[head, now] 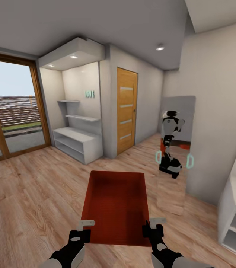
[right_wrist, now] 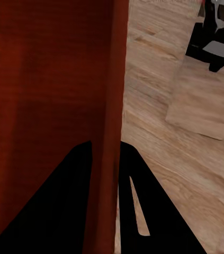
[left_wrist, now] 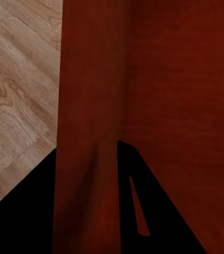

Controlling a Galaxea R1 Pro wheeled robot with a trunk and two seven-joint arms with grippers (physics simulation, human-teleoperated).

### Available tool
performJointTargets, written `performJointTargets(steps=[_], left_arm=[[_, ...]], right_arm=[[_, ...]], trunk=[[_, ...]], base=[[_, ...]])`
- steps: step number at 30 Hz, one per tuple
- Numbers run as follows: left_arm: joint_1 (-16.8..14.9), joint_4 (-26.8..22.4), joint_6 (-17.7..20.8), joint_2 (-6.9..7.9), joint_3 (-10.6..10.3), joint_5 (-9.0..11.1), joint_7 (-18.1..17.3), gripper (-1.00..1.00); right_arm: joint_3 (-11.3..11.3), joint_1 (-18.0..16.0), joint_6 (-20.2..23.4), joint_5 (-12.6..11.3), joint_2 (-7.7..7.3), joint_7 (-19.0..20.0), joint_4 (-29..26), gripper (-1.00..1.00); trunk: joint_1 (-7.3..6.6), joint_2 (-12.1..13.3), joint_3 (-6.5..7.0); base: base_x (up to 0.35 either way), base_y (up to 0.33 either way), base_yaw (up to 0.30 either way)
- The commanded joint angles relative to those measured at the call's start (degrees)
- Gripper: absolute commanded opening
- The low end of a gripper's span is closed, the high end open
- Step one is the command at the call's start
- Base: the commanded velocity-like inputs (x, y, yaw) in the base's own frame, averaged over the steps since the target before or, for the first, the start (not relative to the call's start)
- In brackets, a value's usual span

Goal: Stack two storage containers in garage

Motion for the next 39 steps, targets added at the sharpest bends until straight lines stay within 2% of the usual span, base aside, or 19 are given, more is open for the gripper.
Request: performJointTargets(steps=[1, 9, 39], left_arm=[[0.0, 1.13, 0.05, 0.03, -0.08, 0.92, 0.6, -1.0], [0.0, 1.13, 0.05, 0.03, -0.08, 0.92, 0.6, -1.0], [0.0, 1.13, 0.05, 0.03, -0.08, 0.92, 0.6, -1.0]], right_arm=[[-4.29, -0.11, -2.48, -1.22, 0.02, -0.69, -0.06, -1.0], [-4.29, -0.11, -2.53, -1.22, 0.02, -0.62, -0.08, -1.0], [-4.24, -0.11, -2.47, -1.3, 0.02, -0.6, -0.08, -1.0]], trunk=[[0.04, -0.04, -0.07], [0.04, -0.04, -0.07], [0.04, -0.04, -0.07]], base=[[0.322, 0.0, 0.249], [0.322, 0.0, 0.191], [0.322, 0.0, 0.004]])
